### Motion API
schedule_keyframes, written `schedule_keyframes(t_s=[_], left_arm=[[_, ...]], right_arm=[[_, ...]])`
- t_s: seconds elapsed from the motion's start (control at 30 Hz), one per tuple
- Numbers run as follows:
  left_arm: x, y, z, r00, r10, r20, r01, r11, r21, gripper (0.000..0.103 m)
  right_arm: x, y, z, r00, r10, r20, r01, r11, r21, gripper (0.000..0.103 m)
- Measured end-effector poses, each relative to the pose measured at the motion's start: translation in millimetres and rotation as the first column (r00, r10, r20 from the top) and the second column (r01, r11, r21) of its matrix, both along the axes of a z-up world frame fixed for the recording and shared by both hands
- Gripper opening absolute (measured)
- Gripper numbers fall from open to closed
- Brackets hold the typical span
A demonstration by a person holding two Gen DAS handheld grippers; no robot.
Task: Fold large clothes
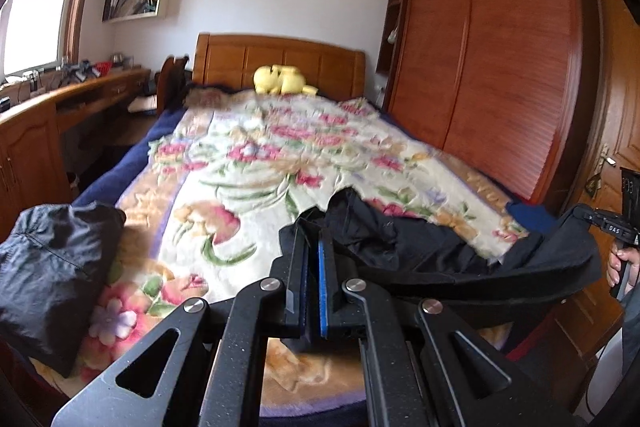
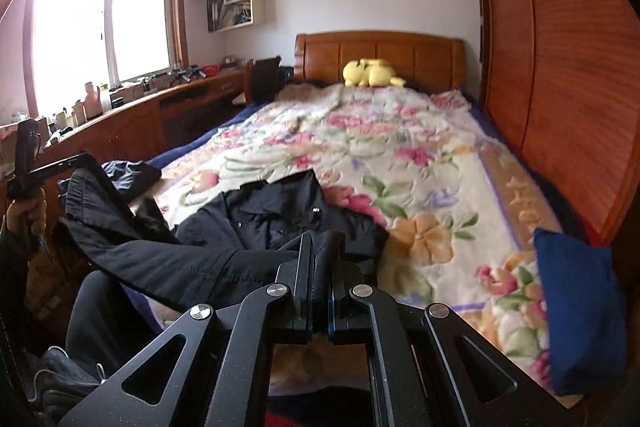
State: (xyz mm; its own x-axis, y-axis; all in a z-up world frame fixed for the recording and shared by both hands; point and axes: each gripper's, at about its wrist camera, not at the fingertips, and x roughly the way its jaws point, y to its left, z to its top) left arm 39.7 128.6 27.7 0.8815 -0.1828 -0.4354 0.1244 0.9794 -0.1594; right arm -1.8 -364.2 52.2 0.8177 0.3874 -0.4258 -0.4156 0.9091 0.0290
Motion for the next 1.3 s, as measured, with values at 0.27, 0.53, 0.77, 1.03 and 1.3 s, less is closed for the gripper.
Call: schedule_keyframes(t_s=[0.27,0.53,0.77,1.03,1.3], left_arm=[[83,7,-35,0.997,0.036,-0.07,-0.036,0.999,0.004,0.005],[165,-11,-32,0.997,0.03,-0.075,-0.02,0.992,0.125,0.005],[242,-6,-20,0.993,0.081,-0.082,-0.066,0.983,0.171,0.005],[303,-5,-19,0.985,0.135,-0.105,-0.11,0.97,0.217,0.005],[325,-16,-38,0.977,0.125,-0.171,-0.092,0.978,0.19,0.01]], right_arm=[[97,-5,-24,0.997,-0.006,-0.071,0.01,0.999,0.051,0.004],[212,46,-31,0.99,-0.058,-0.127,0.039,0.988,-0.147,0.004],[291,74,-9,0.991,-0.103,-0.084,0.086,0.979,-0.184,0.004],[374,113,-11,0.974,-0.211,-0.082,0.195,0.966,-0.171,0.004],[406,129,-39,0.955,-0.261,-0.145,0.241,0.96,-0.14,0.031]])
